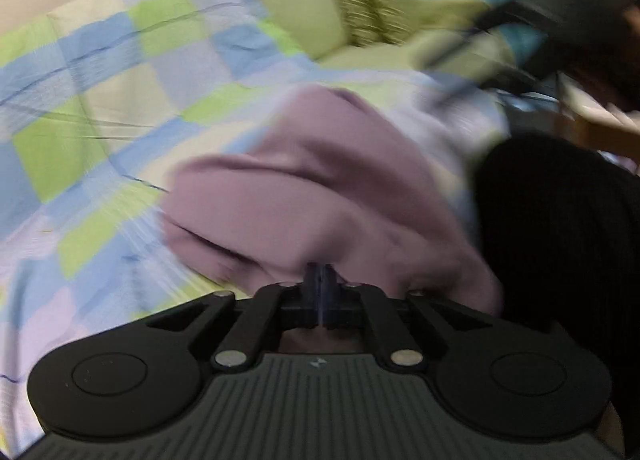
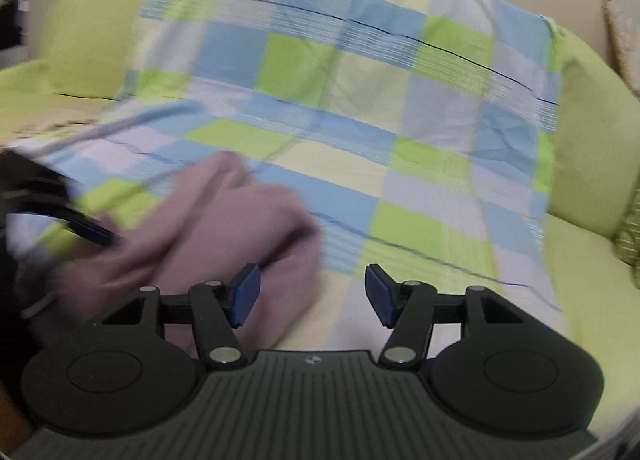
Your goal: Fold clothes
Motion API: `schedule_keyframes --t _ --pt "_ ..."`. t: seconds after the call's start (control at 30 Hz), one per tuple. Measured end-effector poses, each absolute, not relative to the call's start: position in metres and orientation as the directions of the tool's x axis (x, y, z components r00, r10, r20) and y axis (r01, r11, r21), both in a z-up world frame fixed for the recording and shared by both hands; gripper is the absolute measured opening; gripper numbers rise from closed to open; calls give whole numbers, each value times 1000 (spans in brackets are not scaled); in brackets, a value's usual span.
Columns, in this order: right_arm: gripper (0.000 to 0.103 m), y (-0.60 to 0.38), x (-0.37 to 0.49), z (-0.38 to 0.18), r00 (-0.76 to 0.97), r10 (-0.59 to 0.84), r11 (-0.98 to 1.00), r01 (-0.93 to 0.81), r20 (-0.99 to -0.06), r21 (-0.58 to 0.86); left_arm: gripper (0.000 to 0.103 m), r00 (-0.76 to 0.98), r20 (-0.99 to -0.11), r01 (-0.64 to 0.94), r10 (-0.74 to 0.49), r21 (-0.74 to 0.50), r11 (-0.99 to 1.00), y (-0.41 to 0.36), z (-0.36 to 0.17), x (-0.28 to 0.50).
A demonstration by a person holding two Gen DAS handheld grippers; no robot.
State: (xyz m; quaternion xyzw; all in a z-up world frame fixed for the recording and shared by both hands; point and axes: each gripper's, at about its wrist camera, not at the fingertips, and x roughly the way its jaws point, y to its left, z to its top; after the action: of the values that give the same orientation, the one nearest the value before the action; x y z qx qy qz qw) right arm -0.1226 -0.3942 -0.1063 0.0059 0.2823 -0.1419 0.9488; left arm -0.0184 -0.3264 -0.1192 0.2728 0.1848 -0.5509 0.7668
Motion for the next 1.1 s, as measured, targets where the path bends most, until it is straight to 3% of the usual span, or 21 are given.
schedule_keyframes --t 0.07,0.1,0.23,0.3,0.33,0.37,0.4,0.43,0.47,0.5,0.57,0.73,0.77,0.83,1.03,1.07,1.1 --pt "57 -377 -125 -110 815 -210 976 204 -540 -72 0 334 -546 940 -768 138 311 -326 -99 7" --pt "64 -362 -123 -114 819 -177 984 146 -546 -100 0 352 -510 932 -785 111 346 -324 -82 22" --pt "84 -329 -102 -130 809 -120 984 19 -576 -178 0 383 -480 921 -789 131 368 -321 -61 34" --pt "87 -307 -85 -144 784 -103 965 -69 -612 -252 0 378 -489 925 -786 156 348 -318 -62 29" --pt "86 -299 -78 -151 773 -140 941 -90 -618 -326 11 369 -505 929 -780 183 321 -313 -67 21" --pt "79 -291 -73 -158 764 -183 910 -106 -619 -400 21 358 -522 934 -774 202 295 -310 -73 14" --pt "55 -286 -69 -165 754 -223 873 -127 -618 -470 47 346 -537 938 -769 219 269 -307 -79 6" --pt "41 -287 -67 -166 750 -234 863 -133 -619 -488 64 332 -548 942 -768 232 241 -303 -86 -2" --pt "20 -293 -67 -162 749 -228 880 -115 -622 -461 69 317 -557 946 -768 243 214 -299 -93 -10" --pt "14 -307 -68 -153 753 -217 914 -67 -621 -400 72 301 -559 950 -773 249 191 -297 -97 -18" --pt "12 -334 -75 -133 776 -212 954 31 -594 -300 74 268 -570 955 -776 261 139 -297 -107 -32" --pt "11 -381 -89 -89 839 -202 979 175 -505 -102 71 275 -586 925 -763 378 43 -330 -130 -62" --pt "11 -387 -89 -81 847 -210 978 189 -488 -93 62 273 -584 925 -765 378 41 -335 -129 -62" --pt "11 -397 -90 -67 859 -225 974 209 -460 -86 3 251 -582 934 -773 356 35 -350 -122 -59" --pt "10 -420 -99 -48 862 -306 952 273 -404 -138 3 266 -468 950 -843 278 145 -350 -66 -30" --pt "10 -427 -101 -44 862 -321 947 290 -392 -137 5 266 -441 953 -857 252 166 -348 -54 -24" --pt "10 -436 -101 -41 858 -339 941 316 -386 -124 12 265 -429 955 -864 241 173 -347 -48 -22"
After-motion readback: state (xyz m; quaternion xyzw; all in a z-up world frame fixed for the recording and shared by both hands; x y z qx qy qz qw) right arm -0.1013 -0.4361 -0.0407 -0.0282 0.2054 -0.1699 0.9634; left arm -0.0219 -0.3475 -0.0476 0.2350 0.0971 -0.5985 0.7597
